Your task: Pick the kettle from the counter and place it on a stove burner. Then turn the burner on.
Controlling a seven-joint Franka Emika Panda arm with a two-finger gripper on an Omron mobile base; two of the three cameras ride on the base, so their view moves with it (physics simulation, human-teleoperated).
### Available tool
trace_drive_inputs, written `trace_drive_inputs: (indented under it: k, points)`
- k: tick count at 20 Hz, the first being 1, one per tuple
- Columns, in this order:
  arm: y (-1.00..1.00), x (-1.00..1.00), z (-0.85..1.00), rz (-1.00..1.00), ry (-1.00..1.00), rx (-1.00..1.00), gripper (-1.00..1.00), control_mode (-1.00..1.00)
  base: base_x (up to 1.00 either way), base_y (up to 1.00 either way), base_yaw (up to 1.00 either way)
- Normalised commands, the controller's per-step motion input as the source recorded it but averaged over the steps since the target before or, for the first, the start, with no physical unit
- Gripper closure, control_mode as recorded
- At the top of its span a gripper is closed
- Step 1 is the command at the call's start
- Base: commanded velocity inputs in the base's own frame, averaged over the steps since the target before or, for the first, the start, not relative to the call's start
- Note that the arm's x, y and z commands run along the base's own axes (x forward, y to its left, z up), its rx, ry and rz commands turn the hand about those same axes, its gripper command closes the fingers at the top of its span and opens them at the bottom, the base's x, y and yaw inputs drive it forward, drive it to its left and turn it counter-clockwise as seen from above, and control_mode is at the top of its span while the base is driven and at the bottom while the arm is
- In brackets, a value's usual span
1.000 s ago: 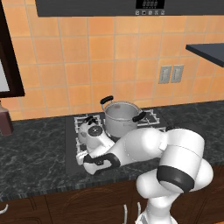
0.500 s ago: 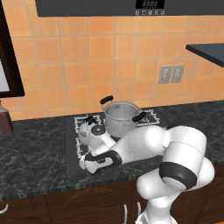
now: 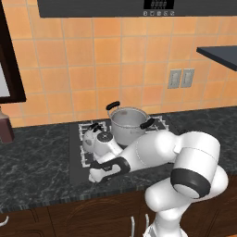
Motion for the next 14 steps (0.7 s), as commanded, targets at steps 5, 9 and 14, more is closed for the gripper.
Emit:
trace_drive_inputs:
  k: [5,9,14]
  points:
    - [0.02,-0.08,0.0,0.35,-0.04,-0.12,1.0,-1.0,0.0,0.0,0.0]
    - [0.01,-0.13,0.0,0.35,-0.03,-0.11,1.0,-1.0,0.0,0.0,0.0]
    - [0.0,-0.19,0.0,0.35,-0.05,-0.09,1.0,-1.0,0.0,0.0,0.0]
